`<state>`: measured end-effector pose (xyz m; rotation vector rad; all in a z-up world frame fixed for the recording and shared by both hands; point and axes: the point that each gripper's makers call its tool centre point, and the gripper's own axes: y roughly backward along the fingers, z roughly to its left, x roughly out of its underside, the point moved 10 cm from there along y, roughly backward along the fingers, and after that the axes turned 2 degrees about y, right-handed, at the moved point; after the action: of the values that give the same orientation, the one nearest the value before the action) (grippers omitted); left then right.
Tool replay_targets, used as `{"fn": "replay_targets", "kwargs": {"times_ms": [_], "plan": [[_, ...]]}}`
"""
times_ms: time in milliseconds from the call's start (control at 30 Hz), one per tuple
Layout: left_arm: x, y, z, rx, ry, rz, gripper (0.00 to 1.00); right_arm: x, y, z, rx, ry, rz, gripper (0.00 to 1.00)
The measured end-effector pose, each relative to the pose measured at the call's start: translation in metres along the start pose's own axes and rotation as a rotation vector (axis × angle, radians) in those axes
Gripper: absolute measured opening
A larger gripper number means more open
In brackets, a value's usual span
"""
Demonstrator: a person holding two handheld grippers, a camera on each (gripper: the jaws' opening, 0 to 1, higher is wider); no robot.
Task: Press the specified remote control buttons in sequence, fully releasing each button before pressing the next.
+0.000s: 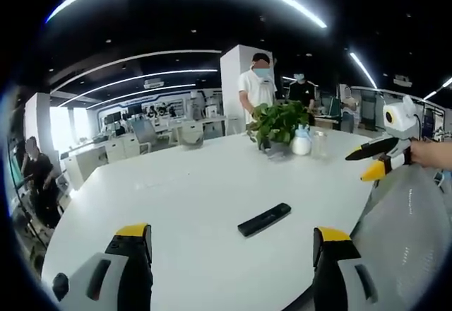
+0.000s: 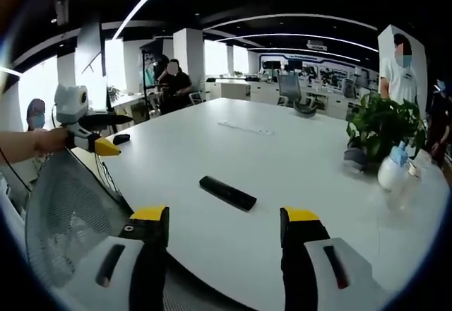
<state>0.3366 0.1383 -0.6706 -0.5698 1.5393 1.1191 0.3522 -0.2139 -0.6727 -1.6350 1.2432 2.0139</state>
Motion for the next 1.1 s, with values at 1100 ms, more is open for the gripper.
{"fn": "replay_targets", "kwargs": {"times_ms": [1100], "plan": [[0.009,-0.012,0.003,0.027,0.066,0.133,0.98,-0.003,0.001,-0.006,0.022,0.008,-0.036,0.6]]}}
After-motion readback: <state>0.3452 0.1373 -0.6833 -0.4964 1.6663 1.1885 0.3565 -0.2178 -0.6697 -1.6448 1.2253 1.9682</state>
